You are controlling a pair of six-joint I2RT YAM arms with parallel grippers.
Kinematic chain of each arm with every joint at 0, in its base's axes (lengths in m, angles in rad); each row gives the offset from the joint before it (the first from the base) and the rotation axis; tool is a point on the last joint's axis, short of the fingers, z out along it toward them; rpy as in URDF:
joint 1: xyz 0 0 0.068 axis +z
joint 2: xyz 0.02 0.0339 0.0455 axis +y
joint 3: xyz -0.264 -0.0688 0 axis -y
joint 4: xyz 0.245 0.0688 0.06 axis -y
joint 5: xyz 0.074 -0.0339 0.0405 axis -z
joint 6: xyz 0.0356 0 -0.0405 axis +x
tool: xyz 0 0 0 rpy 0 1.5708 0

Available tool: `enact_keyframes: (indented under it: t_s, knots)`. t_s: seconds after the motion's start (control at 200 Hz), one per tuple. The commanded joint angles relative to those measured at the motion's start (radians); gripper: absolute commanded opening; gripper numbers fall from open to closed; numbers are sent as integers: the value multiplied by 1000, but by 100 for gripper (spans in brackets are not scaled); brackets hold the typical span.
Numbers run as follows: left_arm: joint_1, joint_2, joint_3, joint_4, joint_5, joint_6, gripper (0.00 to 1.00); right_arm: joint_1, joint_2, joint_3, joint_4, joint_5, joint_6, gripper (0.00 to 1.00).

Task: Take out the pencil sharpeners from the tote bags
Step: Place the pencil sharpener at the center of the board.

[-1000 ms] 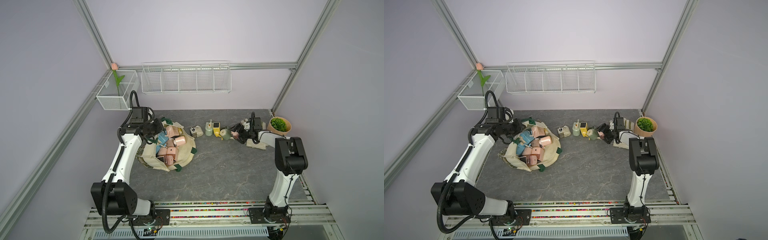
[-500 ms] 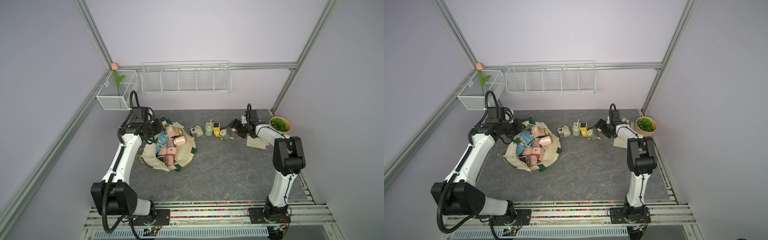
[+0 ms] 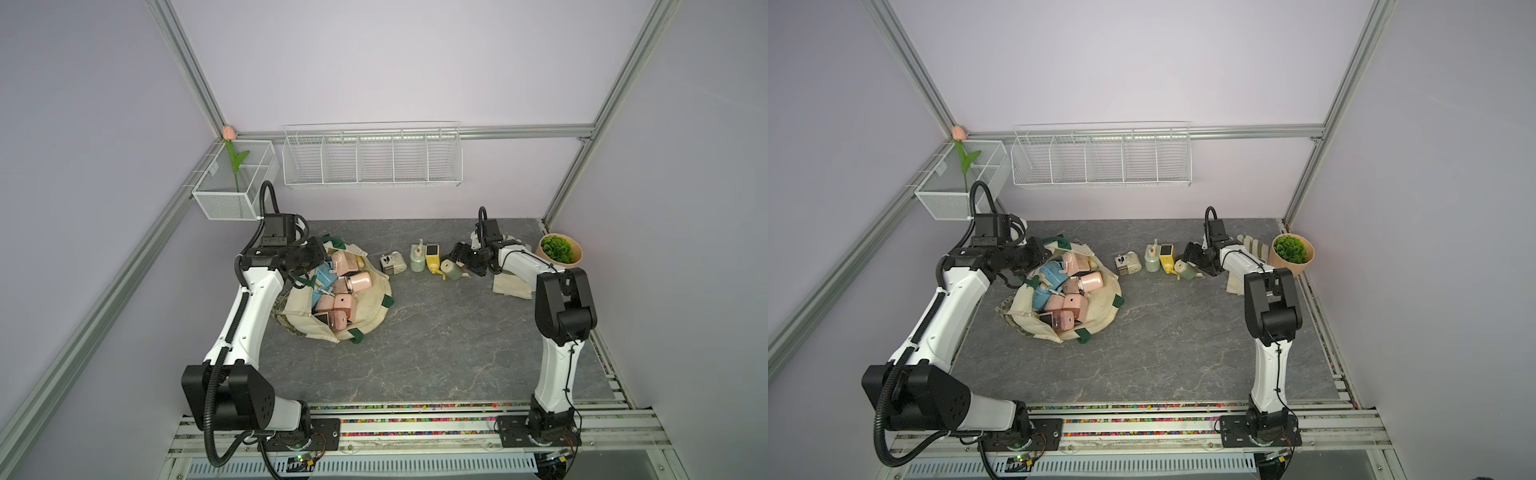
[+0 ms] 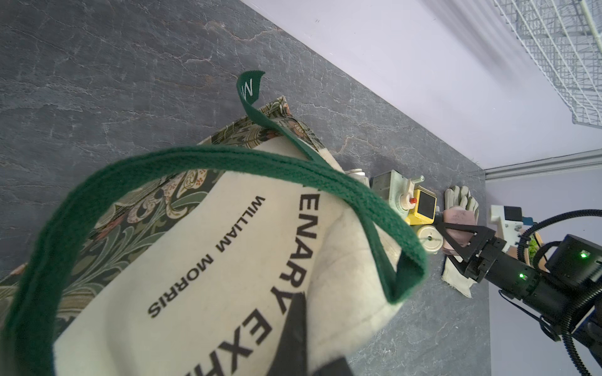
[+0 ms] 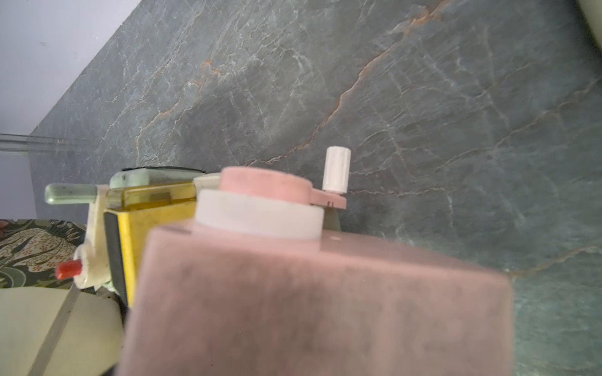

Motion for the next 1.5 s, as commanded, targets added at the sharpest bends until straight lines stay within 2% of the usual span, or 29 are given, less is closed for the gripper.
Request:
enact_keyframes:
  t_s: [0.0, 0.22, 0.355, 0.555, 0.695, 1.09, 1.24, 1.415, 1.495]
  knots:
    - [0, -19, -1, -18, 25, 0, 0, -17, -46, -29, 13, -21, -24, 89]
    - [0, -20, -3, -16, 24, 1, 0, -60, -127, -83, 34, -62, -9, 90]
    - [0, -21, -1, -18, 27, 1, 0, -69, -126, -71, 22, -121, -20, 90]
    - [0, -22, -5, -16, 25, 1, 0, -68, -120, -73, 15, -119, -19, 90]
    - [0, -21, -4, -16, 25, 1, 0, -55, -172, -111, 24, -42, -41, 90]
    - [0, -22, -4, -18, 24, 1, 0, -45, -245, -177, 54, -92, -45, 90]
    - [0, -22, -2, -18, 24, 1, 0, -15, -314, -210, 86, -130, -71, 93]
    - [0, -20, -1, -19, 24, 2, 0, 127, -412, -246, 113, -140, -117, 100]
    - [0, -20, -4, -18, 22, 2, 0, 209, -449, -257, 122, -137, -157, 99]
